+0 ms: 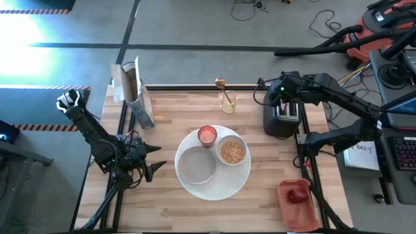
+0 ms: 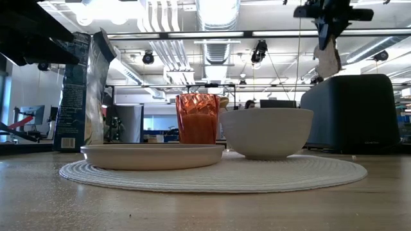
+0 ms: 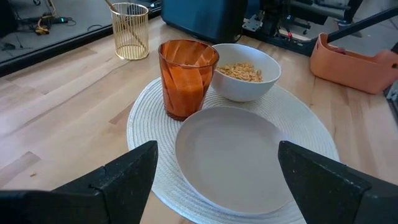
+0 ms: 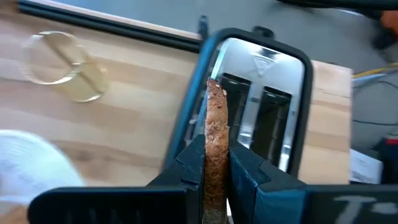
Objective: Arrange a breakfast setting
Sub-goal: Put the bagel from the toaster on the white plate
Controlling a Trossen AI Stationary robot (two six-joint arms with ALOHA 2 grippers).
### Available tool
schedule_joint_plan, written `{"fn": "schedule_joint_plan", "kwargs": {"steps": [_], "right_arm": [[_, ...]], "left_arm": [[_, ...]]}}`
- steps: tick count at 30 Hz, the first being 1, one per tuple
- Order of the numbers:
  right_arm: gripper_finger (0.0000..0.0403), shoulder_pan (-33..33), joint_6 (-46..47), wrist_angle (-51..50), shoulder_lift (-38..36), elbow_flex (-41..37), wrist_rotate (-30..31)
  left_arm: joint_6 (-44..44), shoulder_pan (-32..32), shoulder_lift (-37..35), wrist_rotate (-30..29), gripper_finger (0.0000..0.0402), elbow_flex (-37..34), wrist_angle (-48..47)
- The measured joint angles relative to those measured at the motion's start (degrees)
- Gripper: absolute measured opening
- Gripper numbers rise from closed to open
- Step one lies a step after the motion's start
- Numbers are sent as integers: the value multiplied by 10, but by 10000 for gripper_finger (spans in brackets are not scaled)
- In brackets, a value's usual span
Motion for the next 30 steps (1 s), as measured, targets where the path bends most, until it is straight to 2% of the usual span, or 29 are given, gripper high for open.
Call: {"fn": "schedule_joint_plan", "kwargs": {"steps": [7,16,23,30], "right_arm": [[34,5,-15,22,-1,70,-90],[34,79,-71,236,22,33,-198],[34,155,-112,370,102,7,-257],[34,216,-140,437,196,7,-302]], "left_arm": [[0,0,2,0,316,0,18],[0,0,21,0,316,0,37],[0,0,21,14,316,0,41],[0,0,20,35,316,0,46]]}}
